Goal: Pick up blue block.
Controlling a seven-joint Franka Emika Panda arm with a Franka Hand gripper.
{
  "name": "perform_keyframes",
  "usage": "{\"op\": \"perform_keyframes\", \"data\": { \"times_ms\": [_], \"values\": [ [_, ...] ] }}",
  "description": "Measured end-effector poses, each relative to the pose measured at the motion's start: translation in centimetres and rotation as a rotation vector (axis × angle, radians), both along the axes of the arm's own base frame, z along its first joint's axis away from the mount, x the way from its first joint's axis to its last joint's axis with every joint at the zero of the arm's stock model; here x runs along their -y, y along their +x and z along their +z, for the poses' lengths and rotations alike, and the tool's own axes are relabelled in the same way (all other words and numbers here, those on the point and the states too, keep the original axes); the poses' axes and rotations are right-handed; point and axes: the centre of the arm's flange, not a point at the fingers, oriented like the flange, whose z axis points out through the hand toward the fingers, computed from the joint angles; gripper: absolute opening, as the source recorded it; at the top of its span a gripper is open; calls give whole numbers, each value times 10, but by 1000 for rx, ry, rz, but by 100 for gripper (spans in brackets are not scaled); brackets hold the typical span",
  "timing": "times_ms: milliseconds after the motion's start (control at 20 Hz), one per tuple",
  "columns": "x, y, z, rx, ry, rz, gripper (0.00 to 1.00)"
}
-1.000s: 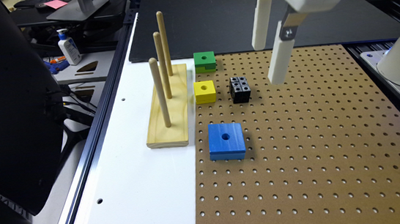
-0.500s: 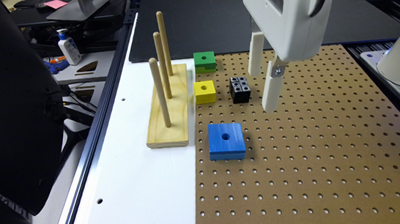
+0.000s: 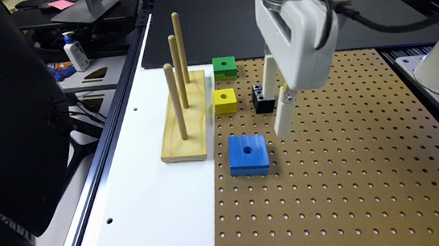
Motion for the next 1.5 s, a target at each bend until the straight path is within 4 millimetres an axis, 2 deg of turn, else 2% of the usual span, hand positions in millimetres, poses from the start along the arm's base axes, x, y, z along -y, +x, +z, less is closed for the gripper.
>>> {"op": "perform_keyframes", "data": {
  "times_ms": [300, 600, 950, 1350, 1500],
  "values": [
    [0, 9, -3, -1, 3, 1, 100],
    [2, 15, -46, -5, 10, 3, 100],
    [0, 22, -43, 7, 15, 3, 100],
    [-1, 25, -59, -12, 21, 2, 100],
    [0, 25, -76, -17, 24, 4, 100]
  ]
}}
